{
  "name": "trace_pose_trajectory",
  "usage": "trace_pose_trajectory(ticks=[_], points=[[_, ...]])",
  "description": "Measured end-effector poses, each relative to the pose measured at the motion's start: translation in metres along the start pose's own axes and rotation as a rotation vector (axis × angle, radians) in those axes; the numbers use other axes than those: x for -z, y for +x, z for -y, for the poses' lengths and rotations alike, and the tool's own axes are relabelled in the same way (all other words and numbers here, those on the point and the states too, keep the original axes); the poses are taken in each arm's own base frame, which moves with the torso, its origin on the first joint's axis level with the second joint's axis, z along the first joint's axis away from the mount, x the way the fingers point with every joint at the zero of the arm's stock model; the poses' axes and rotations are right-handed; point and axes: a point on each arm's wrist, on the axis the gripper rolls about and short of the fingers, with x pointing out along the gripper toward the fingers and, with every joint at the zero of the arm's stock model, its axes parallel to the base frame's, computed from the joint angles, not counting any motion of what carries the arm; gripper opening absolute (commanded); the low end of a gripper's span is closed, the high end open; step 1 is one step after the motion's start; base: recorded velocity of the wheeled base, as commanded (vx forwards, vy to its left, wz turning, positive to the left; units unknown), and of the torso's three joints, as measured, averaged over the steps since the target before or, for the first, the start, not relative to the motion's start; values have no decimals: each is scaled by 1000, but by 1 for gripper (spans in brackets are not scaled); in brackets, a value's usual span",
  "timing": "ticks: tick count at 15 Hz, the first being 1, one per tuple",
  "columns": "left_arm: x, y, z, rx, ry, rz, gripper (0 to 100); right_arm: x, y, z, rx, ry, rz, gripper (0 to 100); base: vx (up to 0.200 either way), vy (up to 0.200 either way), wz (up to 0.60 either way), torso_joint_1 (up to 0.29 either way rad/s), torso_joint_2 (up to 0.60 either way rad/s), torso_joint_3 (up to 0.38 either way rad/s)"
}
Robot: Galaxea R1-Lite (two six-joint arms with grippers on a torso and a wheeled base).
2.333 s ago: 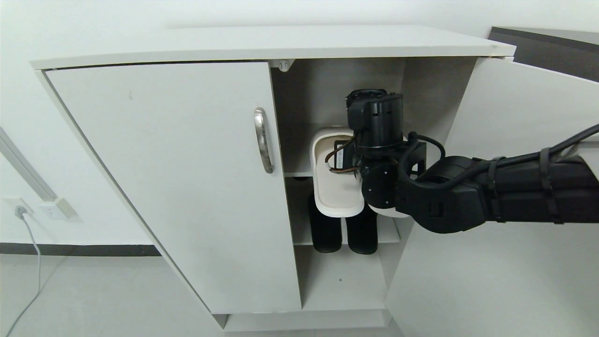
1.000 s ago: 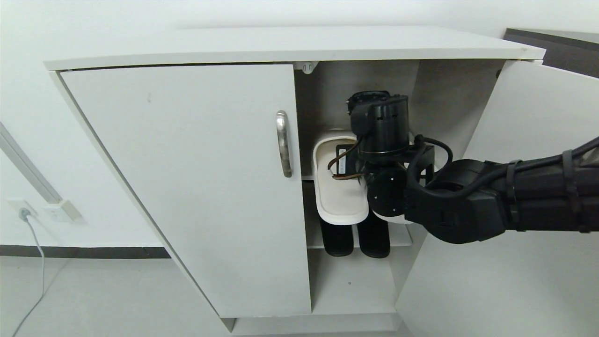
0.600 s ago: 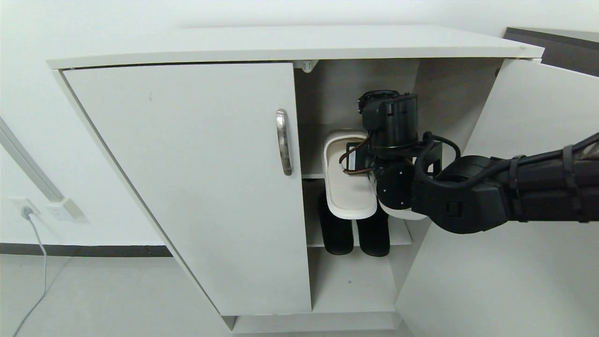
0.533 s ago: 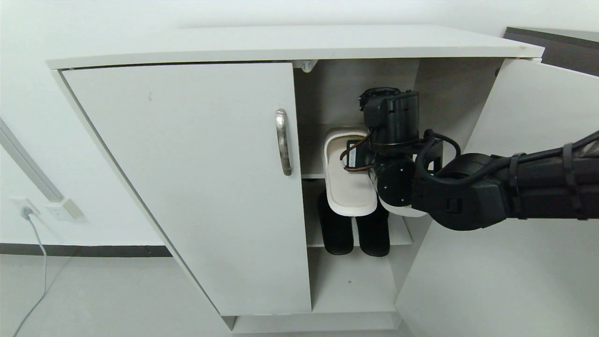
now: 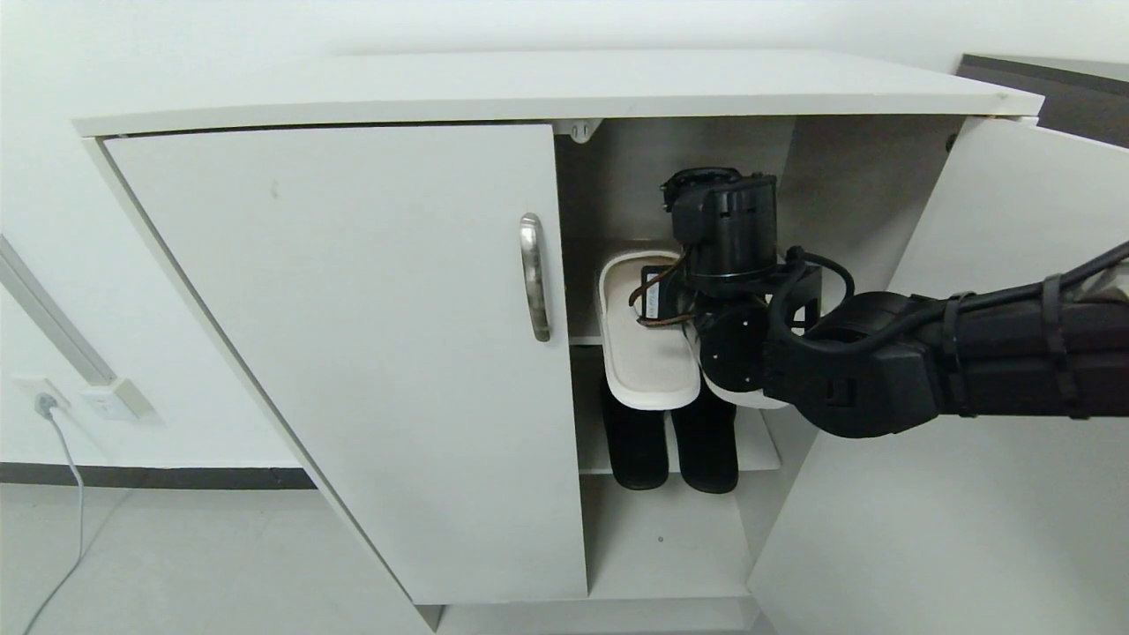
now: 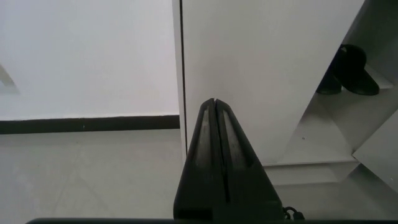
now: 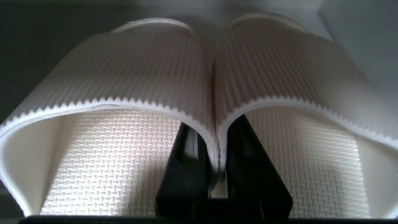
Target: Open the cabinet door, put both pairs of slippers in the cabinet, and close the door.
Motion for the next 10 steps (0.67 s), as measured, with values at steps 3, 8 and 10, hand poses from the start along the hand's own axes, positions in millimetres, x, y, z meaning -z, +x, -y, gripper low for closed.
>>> trace_pose_trajectory(ticks=[3,8,10], points=[[0,0,0,0,0,0,0,-1,3,0,-13,0,-1,0,0,0,0,0,0,0],[0,0,0,0,0,0,0,-9,24,2,-6,-14,4,0,0,0,0,0,0,0],[0,0,0,-1,0,0,0,-15,34,3,2,-3,13,0,0,0,0,0,0,0]])
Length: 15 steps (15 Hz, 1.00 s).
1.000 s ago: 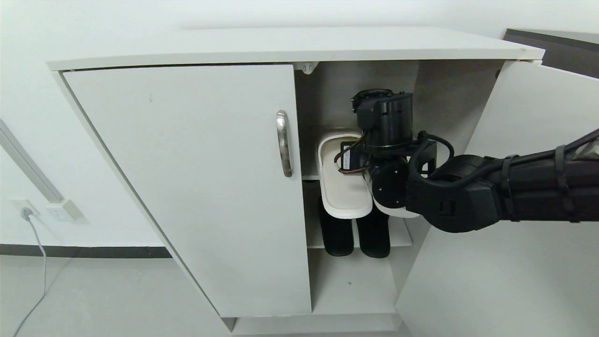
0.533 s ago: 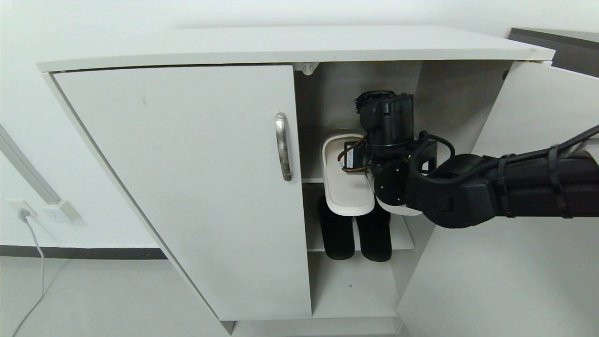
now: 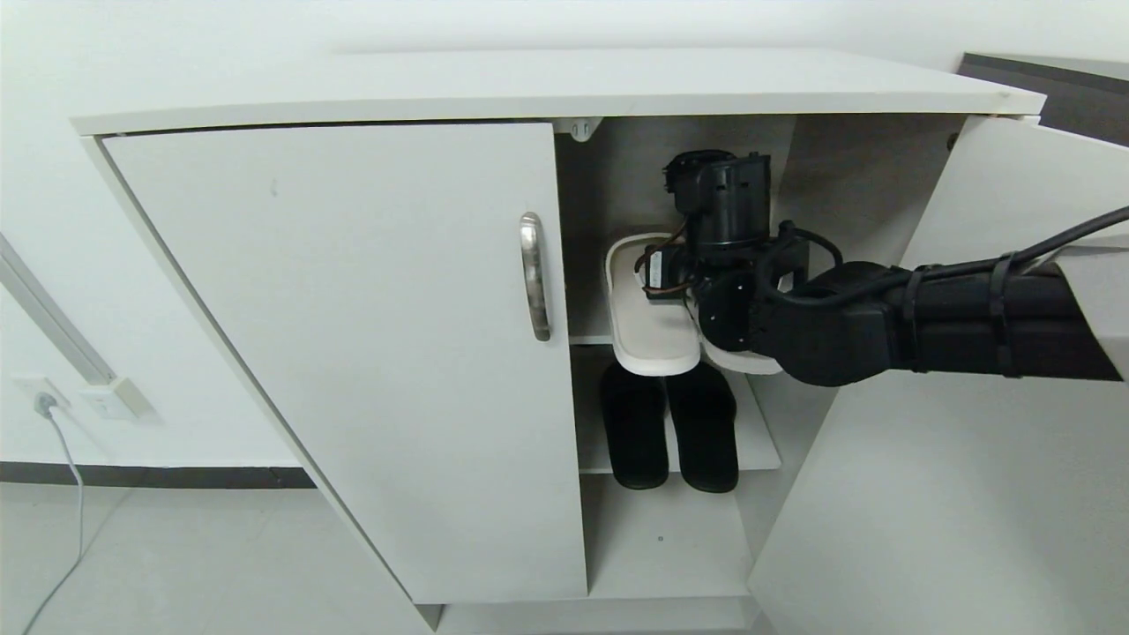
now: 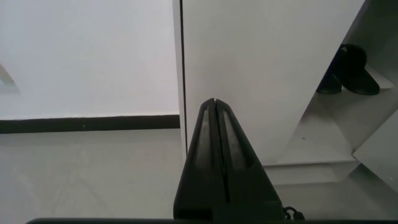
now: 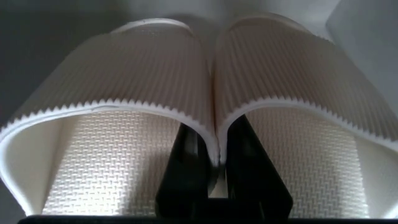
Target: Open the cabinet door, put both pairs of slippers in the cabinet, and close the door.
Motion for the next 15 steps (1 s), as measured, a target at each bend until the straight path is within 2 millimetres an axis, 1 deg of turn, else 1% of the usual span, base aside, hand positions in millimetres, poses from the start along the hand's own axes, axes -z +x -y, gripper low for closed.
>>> trace_pose_trajectory(ticks=[4,7,11,15], points=[[0,0,0,0,0,0,0,-5,11,-1,6,-2,-9,0,0,0,0,0,0,0],[0,0,0,0,0,0,0,-6,21,2,24,4,-5,0,0,0,0,0,0,0],[0,0,0,-1,-1,0,0,-1,29,4,36,2,-12,0,0,0,0,0,0,0],[0,0,0,-1,-1,0,0,3,31,2,27,-8,-28,0,0,0,0,0,0,0]])
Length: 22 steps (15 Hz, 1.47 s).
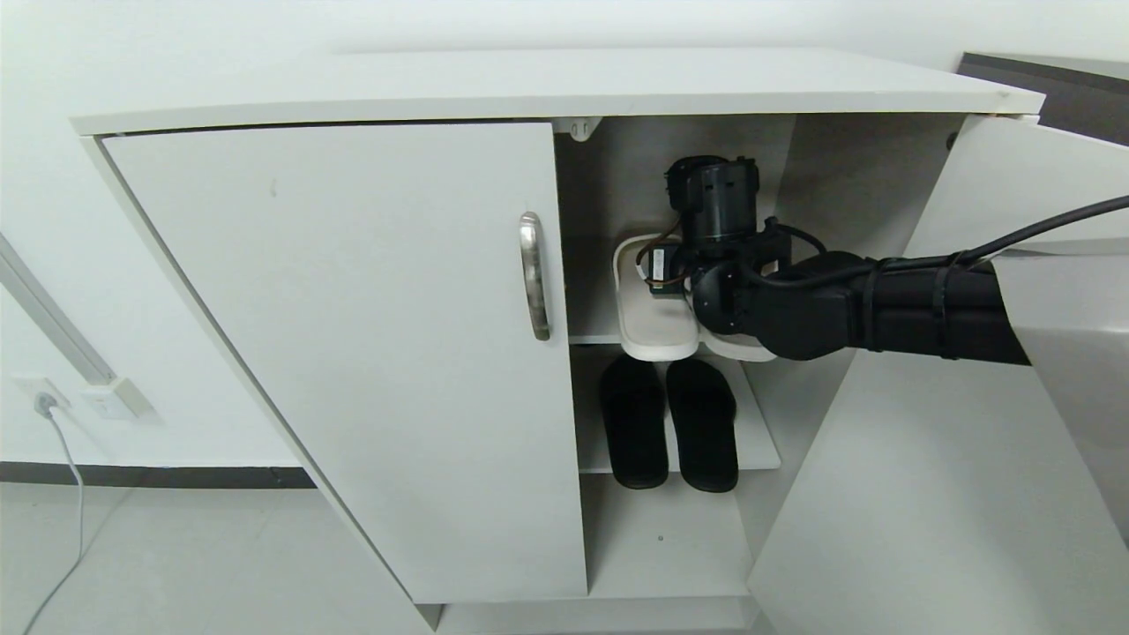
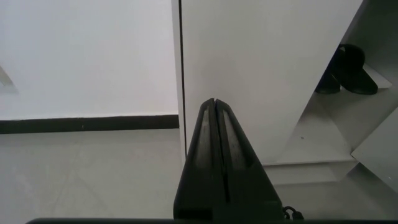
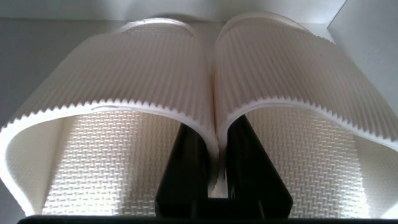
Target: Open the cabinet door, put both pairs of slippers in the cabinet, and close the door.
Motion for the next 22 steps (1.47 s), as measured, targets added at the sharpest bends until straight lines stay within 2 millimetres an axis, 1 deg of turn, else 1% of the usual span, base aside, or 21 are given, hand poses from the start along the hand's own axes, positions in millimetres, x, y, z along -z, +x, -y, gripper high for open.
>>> trace_pose_trajectory(ticks=[6,7,11,13,15,19,22], points=[[0,0,0,0,0,0,0,3,1,0,2,-8,-14,0,0,0,0,0,0,0],[0,0,0,0,0,0,0,3,1,0,2,-8,-14,100,0,0,0,0,0,0],[0,0,0,0,-1,0,0,8,0,1,4,-20,-36,100,0,0,0,0,0,0],[0,0,0,0,-1,0,0,10,-6,2,-3,-33,-50,100,0,0,0,0,0,0],[0,0,0,0,-1,0,0,9,-18,2,-17,-43,-61,100,0,0,0,0,0,0],[0,0,0,0,-1,0,0,4,-49,4,-53,-37,-61,100,0,0,0,0,0,0],[0,0,0,0,-1,0,0,8,-74,6,-91,-42,-60,100,0,0,0,0,0,0]])
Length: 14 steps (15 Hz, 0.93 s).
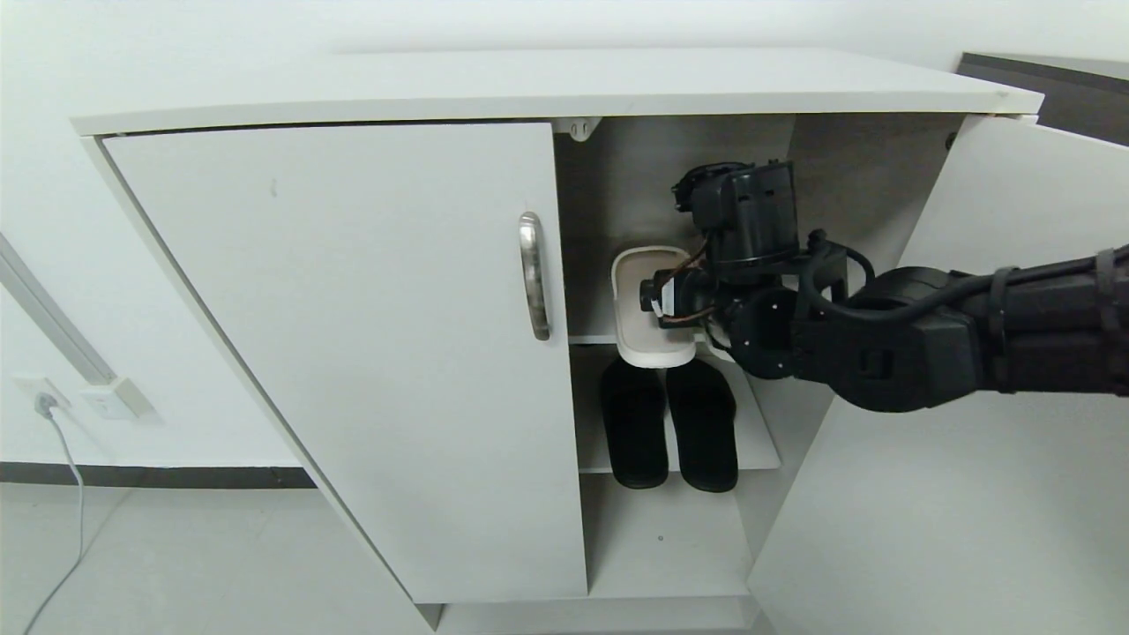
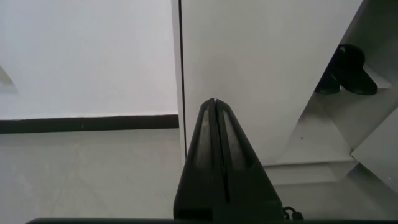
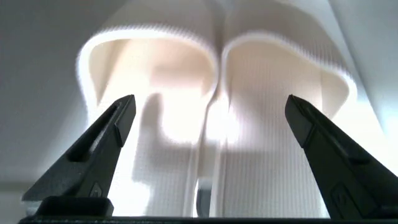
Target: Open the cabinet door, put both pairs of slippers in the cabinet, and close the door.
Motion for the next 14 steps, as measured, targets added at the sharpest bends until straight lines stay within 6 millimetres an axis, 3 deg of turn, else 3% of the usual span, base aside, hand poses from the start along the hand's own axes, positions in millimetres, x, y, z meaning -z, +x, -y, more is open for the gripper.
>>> trace_pose_trajectory(ticks=[4,9,10,14], points=[[0,0,0,0,1,0,0,21,-49,1,-91,-12,7,100,0,0,0,0,0,0],[0,0,0,1,3,0,0,43,-108,21,-201,-12,29,100,0,0,0,0,0,0],[0,0,0,1,4,0,0,42,-116,24,-216,-8,35,0,0,0,0,0,0,0],[0,0,0,1,4,0,0,45,-122,27,-245,-4,30,0,0,0,0,0,0,0]])
